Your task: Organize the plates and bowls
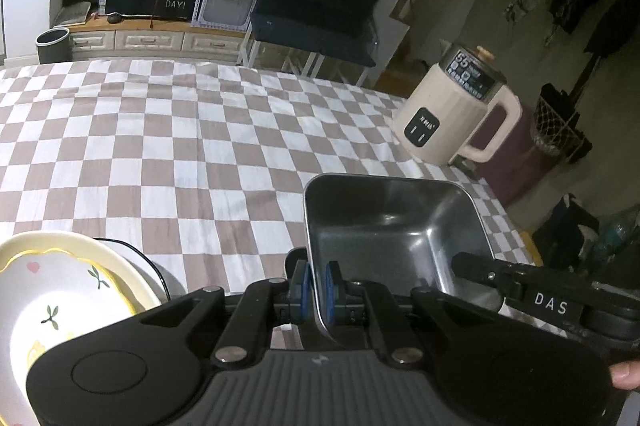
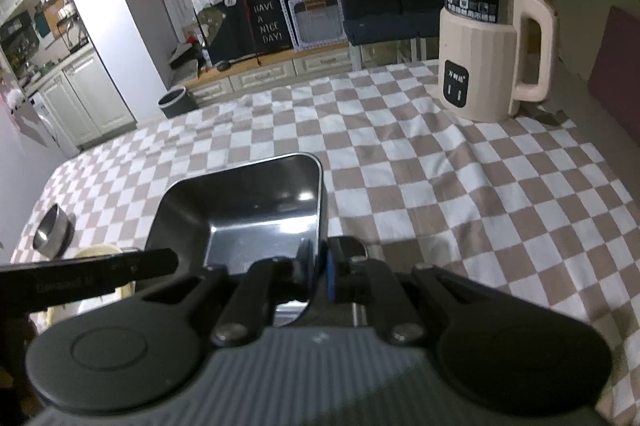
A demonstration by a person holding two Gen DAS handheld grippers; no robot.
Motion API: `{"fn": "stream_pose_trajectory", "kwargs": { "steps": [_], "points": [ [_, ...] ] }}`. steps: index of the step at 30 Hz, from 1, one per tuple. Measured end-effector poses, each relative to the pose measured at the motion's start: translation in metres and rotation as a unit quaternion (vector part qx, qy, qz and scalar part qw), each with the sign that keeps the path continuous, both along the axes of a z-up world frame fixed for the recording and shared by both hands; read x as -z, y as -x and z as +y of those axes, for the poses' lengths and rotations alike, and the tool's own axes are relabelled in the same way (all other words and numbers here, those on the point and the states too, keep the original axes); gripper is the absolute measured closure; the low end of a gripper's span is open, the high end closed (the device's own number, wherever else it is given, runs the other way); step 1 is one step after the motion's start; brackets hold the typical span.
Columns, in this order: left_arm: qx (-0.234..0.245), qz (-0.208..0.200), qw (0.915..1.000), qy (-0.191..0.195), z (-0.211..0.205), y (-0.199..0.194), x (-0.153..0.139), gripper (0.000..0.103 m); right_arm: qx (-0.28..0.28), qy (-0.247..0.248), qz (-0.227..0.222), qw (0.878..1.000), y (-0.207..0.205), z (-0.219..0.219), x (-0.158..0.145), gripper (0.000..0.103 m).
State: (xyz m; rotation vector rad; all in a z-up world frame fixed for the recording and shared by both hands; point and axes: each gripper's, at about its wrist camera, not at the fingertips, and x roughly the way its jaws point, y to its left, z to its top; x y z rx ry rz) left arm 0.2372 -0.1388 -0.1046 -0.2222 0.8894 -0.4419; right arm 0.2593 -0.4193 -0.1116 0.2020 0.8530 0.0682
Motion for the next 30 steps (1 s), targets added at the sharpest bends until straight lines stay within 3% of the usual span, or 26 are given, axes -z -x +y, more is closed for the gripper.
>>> {"fn": "stream_pose_trajectory", "kwargs": {
  "steps": [30],
  "points": [
    [0.048,0.026,0.9971,-0.054,-0.027,-0.015,0.032,0.083,-0.02,0.057,0.058,0.996,-0.022,-0.004,0.033,0.094]
  ]
}}
